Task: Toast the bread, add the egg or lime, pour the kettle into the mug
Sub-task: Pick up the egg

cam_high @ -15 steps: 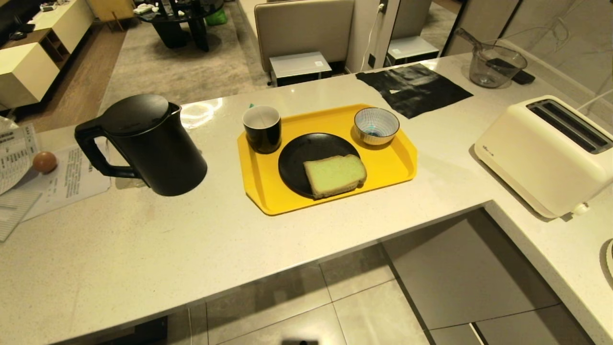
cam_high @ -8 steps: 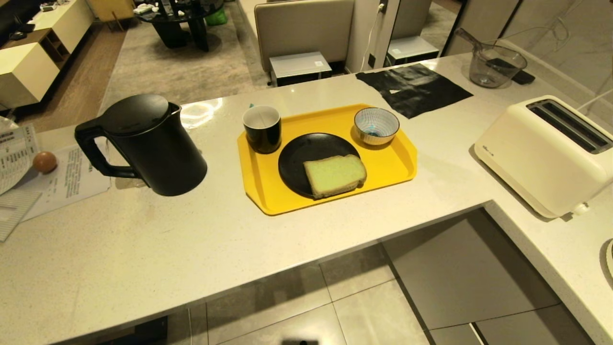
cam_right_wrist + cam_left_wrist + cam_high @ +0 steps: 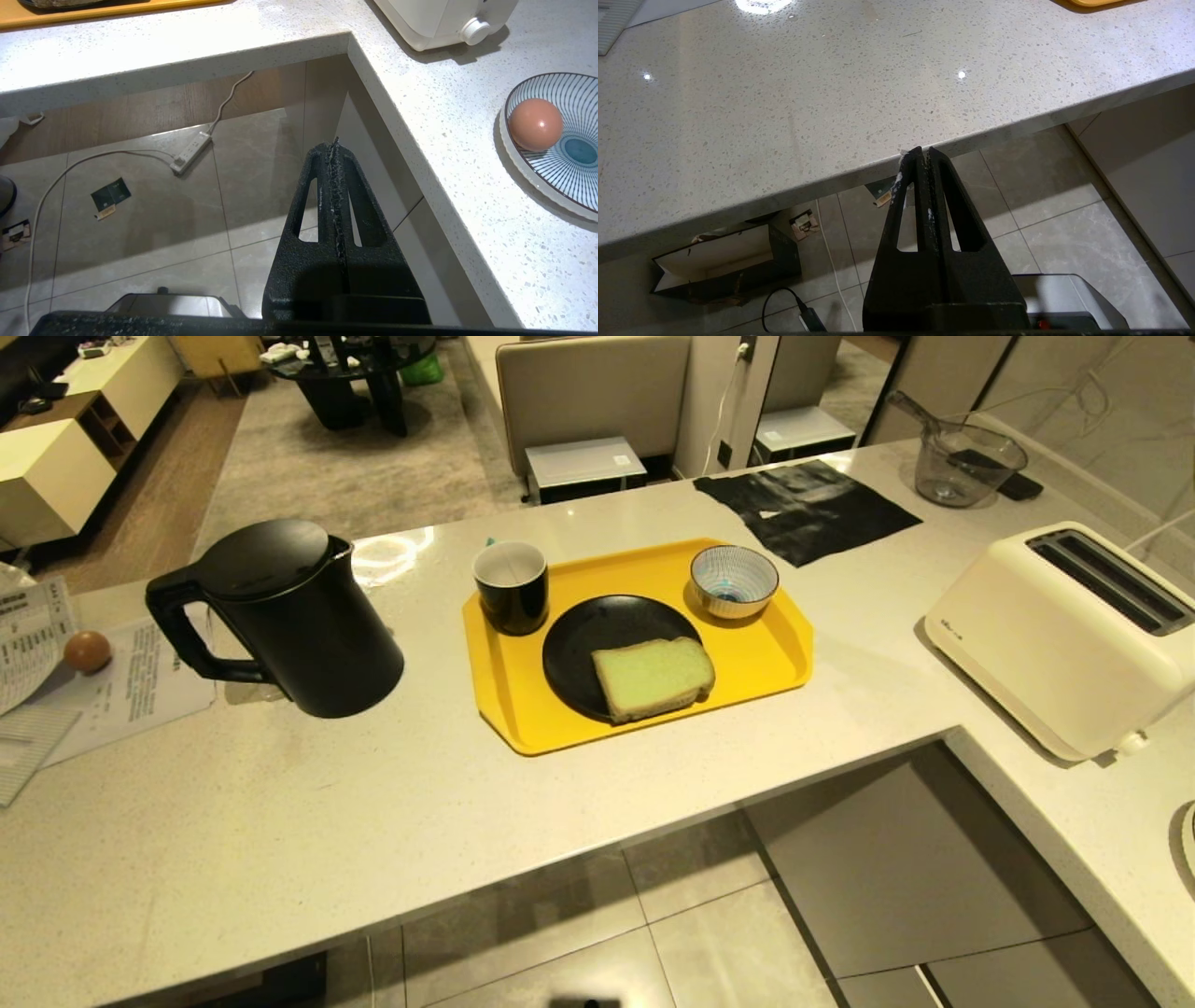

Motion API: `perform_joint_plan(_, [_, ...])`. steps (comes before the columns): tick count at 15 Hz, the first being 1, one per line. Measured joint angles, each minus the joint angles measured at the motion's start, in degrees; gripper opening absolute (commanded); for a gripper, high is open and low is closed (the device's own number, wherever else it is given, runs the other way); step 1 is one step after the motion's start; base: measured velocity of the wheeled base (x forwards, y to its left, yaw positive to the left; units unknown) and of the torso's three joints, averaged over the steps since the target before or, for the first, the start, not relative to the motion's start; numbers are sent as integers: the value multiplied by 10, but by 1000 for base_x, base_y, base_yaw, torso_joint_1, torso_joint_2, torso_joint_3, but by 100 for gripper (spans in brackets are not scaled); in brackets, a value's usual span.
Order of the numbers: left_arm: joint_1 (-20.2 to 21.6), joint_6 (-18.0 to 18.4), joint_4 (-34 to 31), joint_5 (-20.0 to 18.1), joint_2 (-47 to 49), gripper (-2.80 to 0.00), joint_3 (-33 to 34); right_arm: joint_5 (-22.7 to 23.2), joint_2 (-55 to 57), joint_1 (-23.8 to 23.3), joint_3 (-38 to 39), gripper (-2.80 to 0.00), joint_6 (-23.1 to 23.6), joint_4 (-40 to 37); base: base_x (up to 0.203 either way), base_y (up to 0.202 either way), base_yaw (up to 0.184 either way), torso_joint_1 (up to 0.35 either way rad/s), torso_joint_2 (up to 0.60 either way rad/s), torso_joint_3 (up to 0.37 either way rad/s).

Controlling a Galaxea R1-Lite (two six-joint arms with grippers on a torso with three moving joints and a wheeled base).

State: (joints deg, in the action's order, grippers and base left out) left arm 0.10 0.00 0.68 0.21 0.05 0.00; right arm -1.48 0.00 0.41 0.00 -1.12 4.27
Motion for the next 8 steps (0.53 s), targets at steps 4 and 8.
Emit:
perform_joint_plan(4, [0,0,0,0,0,-280,0,0,0,0,0,-280,-1,0,0,0,0,0,0,0])
perform_joint_plan(8, [0,0,0,0,0,-280,0,0,0,0,0,-280,-1,0,0,0,0,0,0,0])
